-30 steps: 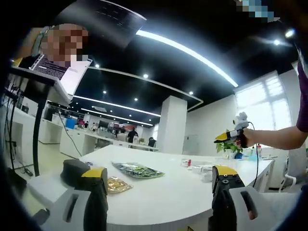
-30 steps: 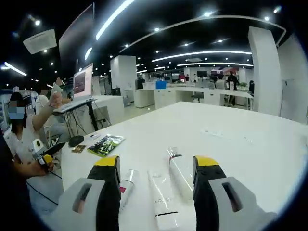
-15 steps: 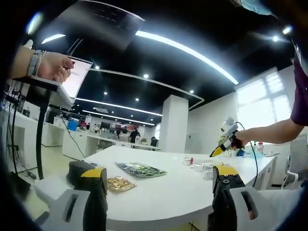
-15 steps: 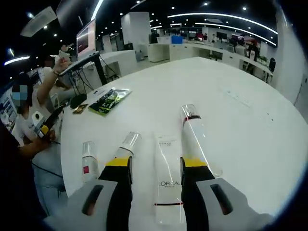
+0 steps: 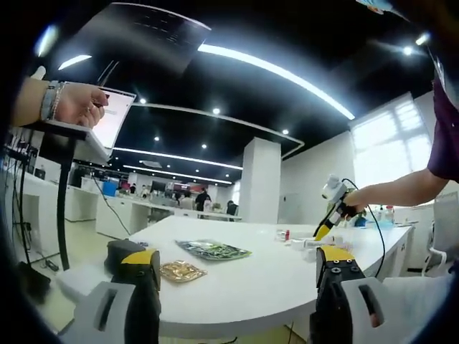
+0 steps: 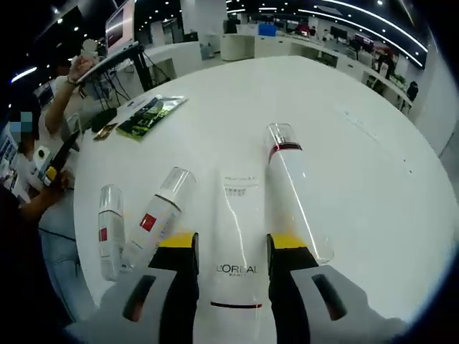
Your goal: Arrange the skincare products in the storage area until every visible bottle or jar stands upright without overlapping.
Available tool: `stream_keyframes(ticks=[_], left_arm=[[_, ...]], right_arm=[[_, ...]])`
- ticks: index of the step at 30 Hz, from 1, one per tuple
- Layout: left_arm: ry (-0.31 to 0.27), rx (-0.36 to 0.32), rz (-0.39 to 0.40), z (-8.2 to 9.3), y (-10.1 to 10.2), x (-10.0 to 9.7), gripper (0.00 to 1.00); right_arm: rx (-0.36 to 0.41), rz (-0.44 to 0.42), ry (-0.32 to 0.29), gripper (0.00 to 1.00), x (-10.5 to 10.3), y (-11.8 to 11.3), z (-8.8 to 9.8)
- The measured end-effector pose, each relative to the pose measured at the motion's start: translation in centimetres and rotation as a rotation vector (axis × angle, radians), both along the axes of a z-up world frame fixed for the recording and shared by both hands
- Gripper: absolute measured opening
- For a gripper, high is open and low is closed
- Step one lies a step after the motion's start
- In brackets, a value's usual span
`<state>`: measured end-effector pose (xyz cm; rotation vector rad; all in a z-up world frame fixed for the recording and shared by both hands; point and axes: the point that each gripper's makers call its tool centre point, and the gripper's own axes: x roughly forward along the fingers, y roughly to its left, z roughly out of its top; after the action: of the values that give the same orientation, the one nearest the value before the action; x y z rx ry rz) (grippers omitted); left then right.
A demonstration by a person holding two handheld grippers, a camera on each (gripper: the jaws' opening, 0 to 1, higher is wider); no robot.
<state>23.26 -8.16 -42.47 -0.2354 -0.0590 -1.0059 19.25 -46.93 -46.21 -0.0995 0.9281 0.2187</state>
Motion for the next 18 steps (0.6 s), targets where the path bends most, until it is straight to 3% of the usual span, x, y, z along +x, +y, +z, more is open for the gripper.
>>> stream_keyframes(ticks=[7, 18], left_arm=[[0.003, 0.008, 0.018, -0.2, 0.6, 0.1, 0.92], [0.004, 0.021, 0.042, -0.4, 1.3, 0.2, 0.91]], right_arm=[[-0.012, 0.01, 0.043, 0.34, -0.3, -0.3, -1.3], [0.025, 0.002, 0.062, 0.3, 0.1, -0.4, -1.4]])
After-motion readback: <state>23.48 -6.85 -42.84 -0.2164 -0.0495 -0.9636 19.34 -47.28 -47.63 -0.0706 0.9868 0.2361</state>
